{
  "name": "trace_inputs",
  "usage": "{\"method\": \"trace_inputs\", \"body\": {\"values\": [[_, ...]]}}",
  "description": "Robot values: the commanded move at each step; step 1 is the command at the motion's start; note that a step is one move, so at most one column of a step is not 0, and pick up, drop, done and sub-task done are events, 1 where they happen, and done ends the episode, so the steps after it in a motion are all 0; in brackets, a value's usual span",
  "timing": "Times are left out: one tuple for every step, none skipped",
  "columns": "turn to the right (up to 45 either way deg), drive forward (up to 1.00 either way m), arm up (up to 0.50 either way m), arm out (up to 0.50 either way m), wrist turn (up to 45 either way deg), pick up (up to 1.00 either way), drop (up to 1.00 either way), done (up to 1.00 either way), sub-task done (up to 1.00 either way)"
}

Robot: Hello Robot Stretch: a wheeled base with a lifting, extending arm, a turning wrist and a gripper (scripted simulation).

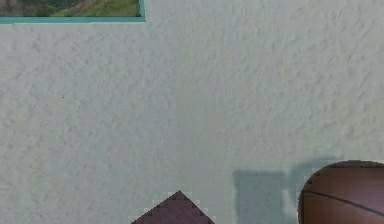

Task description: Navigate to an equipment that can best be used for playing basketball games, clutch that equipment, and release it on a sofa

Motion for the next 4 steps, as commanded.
{"method": "trace_inputs", "body": {"values": [[0.0, 0.00, 0.00, 0.00, -24.0, 0.00, 0.00, 0.00, 0.00], [0.0, 0.00, 0.00, -0.24, 0.0, 0.00, 0.00, 0.00, 0.00], [45.0, 0.00, 0.00, 0.00, 0.0, 0.00, 0.00, 0.00, 0.00], [45.0, 0.00, 0.00, 0.00, 0.0, 0.00, 0.00, 0.00, 0.00]]}}
